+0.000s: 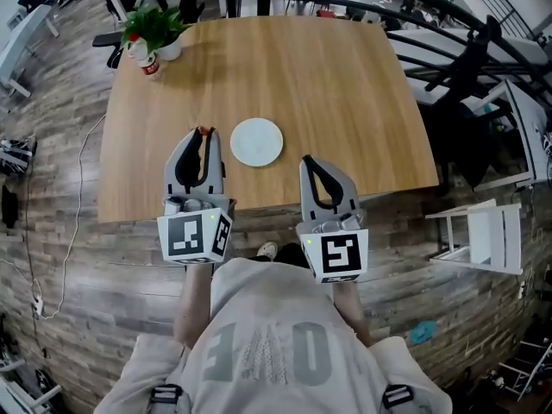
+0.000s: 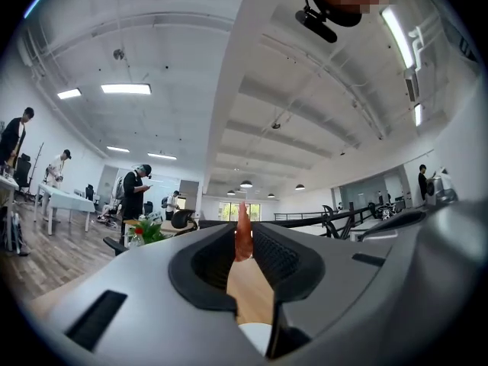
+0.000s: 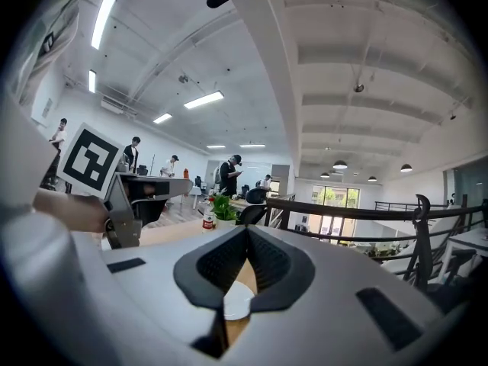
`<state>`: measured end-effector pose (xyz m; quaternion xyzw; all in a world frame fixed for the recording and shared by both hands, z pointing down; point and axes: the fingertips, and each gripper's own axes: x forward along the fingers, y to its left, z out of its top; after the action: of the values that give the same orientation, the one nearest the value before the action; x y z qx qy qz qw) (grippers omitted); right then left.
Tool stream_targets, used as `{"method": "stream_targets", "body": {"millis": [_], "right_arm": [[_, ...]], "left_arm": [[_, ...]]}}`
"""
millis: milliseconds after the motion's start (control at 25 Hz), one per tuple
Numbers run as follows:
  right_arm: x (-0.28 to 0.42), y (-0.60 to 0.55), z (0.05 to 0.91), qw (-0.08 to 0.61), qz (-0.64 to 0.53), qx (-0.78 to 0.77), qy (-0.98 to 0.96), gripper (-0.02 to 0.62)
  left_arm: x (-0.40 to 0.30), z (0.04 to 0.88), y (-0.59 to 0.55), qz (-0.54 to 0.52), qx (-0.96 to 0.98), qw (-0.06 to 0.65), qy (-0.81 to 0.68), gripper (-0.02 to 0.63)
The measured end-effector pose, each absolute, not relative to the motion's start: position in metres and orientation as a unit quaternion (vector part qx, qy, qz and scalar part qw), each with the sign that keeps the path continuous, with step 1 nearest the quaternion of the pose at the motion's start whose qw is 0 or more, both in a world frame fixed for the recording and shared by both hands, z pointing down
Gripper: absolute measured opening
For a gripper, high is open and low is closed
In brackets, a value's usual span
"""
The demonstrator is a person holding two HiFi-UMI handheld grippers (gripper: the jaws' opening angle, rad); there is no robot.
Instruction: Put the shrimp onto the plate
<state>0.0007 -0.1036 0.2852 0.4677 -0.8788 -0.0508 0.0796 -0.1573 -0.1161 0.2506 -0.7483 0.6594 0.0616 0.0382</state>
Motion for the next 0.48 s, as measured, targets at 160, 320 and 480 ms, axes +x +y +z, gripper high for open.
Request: {"method": "stream_targets", "body": {"millis": [160,320,480], "right_arm": [[0.009,-0.123,0.298,0.103,-0.038,0.466,-0.878,0.020],[0.011,-0.154,0.306,0.110,-0.024,0.450,-0.886,0.020],[0.008,-0.187,0.306,0.107,-0.026,0.422,-0.900,0.020]], "left_arm": [[-0.146,0.262,-0.138,0.049,-0.753,0.025,0.655,0.074],[-0.134,0.274,-0.161,0.033,-0.754,0.017,0.655,0.074],[-0.120,0.285,-0.185,-0.017,-0.757,0.032,0.652,0.074]]}}
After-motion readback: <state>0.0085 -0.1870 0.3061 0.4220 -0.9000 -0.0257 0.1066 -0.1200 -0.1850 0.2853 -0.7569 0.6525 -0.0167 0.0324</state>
